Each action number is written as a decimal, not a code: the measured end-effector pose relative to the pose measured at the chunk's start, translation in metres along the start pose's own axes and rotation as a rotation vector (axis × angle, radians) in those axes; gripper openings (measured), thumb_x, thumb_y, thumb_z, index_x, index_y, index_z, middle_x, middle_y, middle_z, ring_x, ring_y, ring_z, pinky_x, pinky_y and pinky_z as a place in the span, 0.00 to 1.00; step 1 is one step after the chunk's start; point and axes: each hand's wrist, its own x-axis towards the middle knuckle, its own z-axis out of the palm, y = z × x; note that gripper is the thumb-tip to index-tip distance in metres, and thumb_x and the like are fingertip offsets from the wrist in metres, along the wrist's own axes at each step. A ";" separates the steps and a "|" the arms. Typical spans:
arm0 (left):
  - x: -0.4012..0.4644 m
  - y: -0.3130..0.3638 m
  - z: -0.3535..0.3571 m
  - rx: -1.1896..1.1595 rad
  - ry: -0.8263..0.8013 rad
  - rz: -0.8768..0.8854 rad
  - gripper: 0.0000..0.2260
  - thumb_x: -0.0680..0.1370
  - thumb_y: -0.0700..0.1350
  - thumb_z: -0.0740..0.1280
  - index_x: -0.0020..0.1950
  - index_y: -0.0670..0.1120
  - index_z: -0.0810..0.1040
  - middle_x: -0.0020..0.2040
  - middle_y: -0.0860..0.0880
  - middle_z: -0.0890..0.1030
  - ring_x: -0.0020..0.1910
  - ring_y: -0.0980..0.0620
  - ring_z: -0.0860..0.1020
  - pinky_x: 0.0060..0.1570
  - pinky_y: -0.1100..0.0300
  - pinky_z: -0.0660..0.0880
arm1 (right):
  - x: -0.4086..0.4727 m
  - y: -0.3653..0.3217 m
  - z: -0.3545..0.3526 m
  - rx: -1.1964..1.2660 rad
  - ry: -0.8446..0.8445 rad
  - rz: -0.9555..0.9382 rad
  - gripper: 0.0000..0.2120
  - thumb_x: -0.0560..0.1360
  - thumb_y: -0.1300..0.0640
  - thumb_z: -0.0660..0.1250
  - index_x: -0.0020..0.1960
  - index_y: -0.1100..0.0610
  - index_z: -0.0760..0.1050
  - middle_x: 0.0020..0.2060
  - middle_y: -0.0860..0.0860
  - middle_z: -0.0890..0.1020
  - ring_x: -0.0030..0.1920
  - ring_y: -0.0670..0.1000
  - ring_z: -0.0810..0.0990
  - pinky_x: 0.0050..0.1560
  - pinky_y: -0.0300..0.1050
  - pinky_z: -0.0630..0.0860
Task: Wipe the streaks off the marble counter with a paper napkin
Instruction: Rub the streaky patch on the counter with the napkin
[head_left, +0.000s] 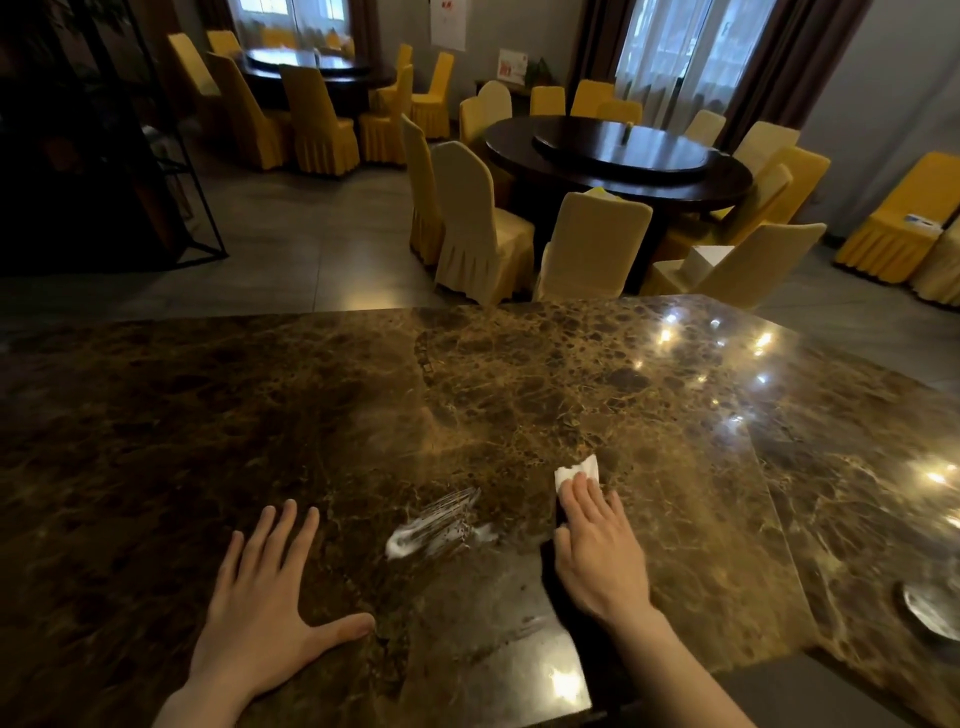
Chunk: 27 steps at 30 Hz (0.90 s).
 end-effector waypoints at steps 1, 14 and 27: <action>0.000 0.000 0.000 0.003 0.002 -0.001 0.66 0.55 0.92 0.43 0.79 0.54 0.26 0.81 0.53 0.27 0.79 0.52 0.26 0.81 0.45 0.31 | -0.002 -0.012 0.003 0.032 0.004 0.008 0.30 0.83 0.48 0.48 0.81 0.57 0.47 0.81 0.54 0.47 0.80 0.52 0.42 0.79 0.51 0.39; -0.002 -0.001 0.003 -0.016 0.027 0.012 0.66 0.56 0.92 0.44 0.79 0.53 0.27 0.81 0.53 0.27 0.79 0.52 0.27 0.81 0.45 0.31 | -0.016 -0.040 0.014 0.080 0.001 -0.021 0.29 0.82 0.49 0.48 0.81 0.57 0.49 0.81 0.55 0.50 0.80 0.53 0.44 0.80 0.52 0.40; 0.000 -0.002 0.006 -0.005 0.044 0.019 0.64 0.55 0.92 0.43 0.79 0.54 0.27 0.81 0.52 0.27 0.79 0.51 0.26 0.81 0.44 0.32 | -0.042 -0.071 0.027 0.182 0.050 -0.126 0.27 0.81 0.54 0.54 0.79 0.54 0.58 0.79 0.49 0.56 0.80 0.50 0.52 0.78 0.51 0.42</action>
